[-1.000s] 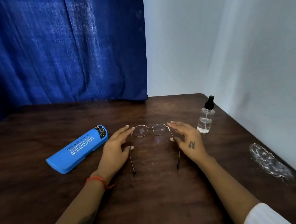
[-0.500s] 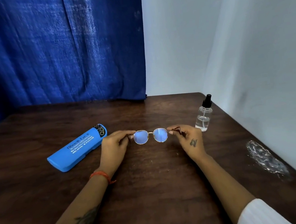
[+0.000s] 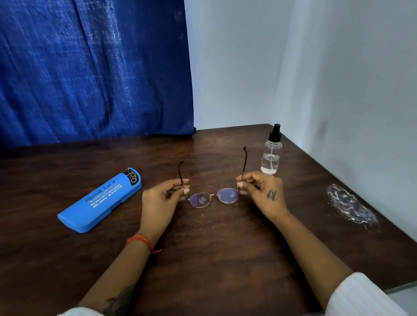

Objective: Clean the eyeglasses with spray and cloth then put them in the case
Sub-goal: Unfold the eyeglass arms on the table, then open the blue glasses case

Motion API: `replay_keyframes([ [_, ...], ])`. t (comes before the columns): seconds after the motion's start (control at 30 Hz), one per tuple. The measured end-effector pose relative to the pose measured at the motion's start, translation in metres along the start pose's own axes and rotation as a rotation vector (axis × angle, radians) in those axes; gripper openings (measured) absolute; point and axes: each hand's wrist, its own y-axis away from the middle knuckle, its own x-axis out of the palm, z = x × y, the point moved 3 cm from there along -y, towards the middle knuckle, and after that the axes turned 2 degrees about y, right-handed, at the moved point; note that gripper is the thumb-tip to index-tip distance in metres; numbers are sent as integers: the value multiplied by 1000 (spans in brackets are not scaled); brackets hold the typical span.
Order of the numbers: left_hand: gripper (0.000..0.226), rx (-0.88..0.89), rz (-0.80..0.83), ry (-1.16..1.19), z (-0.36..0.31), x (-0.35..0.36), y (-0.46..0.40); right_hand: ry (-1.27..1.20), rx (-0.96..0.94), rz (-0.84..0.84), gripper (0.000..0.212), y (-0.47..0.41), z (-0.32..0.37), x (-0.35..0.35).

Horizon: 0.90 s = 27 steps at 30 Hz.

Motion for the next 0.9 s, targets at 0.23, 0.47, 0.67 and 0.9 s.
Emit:
replay_keyframes([
  [0.23,24,3,28,-58,1,0,2,42,54,8,13,4,2,1],
  [0.47,46,121,31,-238,-10,-13,25,407,-95,-101,26,42,20,-16],
  [0.67,68,378,123,-608,-21,-51,52,597,-642,51,44,96,68,16],
  [0.9,84,320,38,-1030,-16,-124,51,561,-822,284,64,106,114,85],
])
